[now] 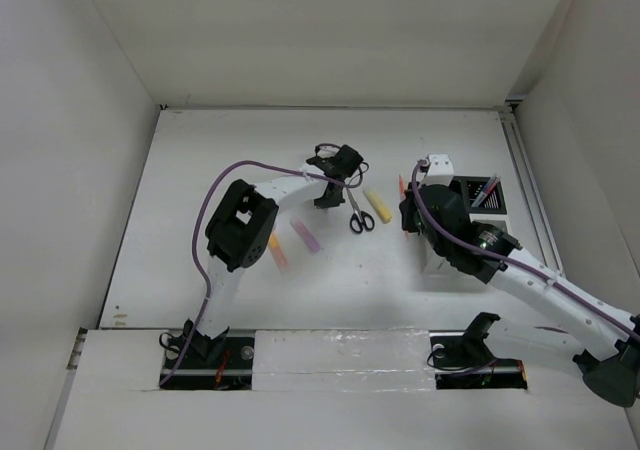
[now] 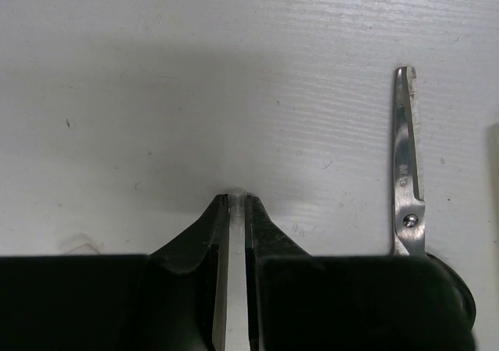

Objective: Sort the stationery into containers
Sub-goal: Close the pen cap on the pen.

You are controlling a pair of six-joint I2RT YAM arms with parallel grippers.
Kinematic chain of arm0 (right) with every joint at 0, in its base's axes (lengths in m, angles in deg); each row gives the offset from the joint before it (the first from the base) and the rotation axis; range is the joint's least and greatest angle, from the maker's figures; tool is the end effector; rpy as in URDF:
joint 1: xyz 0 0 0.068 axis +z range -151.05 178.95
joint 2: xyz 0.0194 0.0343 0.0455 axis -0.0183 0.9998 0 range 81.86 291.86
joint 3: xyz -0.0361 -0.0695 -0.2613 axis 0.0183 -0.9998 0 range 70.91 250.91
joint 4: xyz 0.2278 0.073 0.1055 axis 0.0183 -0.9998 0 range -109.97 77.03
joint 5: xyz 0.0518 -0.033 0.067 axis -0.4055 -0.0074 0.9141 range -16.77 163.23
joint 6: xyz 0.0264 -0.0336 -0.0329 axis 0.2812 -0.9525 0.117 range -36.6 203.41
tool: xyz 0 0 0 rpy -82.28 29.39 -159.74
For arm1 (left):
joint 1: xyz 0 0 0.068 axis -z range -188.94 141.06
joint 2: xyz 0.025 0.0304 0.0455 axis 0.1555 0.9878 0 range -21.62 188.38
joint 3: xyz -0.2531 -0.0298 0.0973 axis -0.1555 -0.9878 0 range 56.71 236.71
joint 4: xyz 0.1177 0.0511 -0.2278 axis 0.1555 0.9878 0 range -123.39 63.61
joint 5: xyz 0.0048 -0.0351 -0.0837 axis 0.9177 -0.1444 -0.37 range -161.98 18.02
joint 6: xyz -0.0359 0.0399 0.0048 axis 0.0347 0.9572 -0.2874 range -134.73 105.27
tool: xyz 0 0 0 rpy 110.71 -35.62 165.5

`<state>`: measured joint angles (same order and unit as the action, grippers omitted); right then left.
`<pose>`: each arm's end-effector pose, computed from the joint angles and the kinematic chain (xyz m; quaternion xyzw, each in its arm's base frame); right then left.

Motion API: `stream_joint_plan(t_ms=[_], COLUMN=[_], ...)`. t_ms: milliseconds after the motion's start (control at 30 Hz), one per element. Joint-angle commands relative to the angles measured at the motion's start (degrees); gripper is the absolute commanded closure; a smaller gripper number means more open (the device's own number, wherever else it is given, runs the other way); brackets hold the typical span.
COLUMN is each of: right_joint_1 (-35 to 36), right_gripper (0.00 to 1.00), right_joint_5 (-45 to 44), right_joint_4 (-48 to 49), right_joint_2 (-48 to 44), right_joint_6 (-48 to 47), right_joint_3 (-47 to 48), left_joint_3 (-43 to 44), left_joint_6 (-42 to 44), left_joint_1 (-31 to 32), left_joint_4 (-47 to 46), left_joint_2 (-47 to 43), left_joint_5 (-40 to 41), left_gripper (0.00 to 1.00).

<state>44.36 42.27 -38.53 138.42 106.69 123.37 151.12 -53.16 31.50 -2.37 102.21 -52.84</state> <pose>0.1633 0.1395 0.3244 -0.0282 0.8434 0.0828 0.5301 0.3598 -0.2914 0.1711 -0.0257 0.9540 -0.0357 0.2964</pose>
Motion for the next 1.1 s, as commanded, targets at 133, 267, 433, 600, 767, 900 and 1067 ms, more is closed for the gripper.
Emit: stream_joint_plan(t_ms=[133, 267, 433, 600, 767, 900, 1067], right_joint_1=[-1.11, -2.78, -1.12, 6.88, 8.29, 8.82, 8.82], right_gripper=[1.00, 1.00, 1.00, 1.00, 1.00, 1.00, 1.00], right_joint_5=[13.00, 22.60, 26.39, 33.06, 37.72, 34.93, 36.67], right_joint_4=[10.43, 16.67, 25.70, 39.34, 48.58, 53.77, 53.25], right_joint_2=[-1.10, -1.71, -0.13, 4.17, 8.74, 9.27, 11.73], right_joint_6=[-4.56, -5.18, -0.62, 0.70, 2.11, 3.25, 2.73], right_joint_3=[-3.15, -5.62, -8.87, -10.63, -9.32, -8.70, -4.31], left_joint_3=[-6.06, -10.20, -18.46, -29.97, -40.79, -43.78, -45.54], left_joint_6=[0.82, 0.82, -3.04, -1.65, 2.75, 3.28, 5.30], left_joint_1=[0.07, -0.46, -0.46, -0.46, -0.98, -0.37, 0.25], left_joint_4=[-3.76, -9.65, -14.14, -24.42, -36.29, -39.46, -42.80], left_joint_2=[-10.49, -24.72, -43.73, -62.19, -77.23, -82.08, -83.31], left_joint_5=[-2.35, -2.88, 5.19, 4.78, -0.76, -2.69, -6.47], left_gripper=[1.00, 1.00, 1.00, 1.00, 1.00, 1.00, 1.00])
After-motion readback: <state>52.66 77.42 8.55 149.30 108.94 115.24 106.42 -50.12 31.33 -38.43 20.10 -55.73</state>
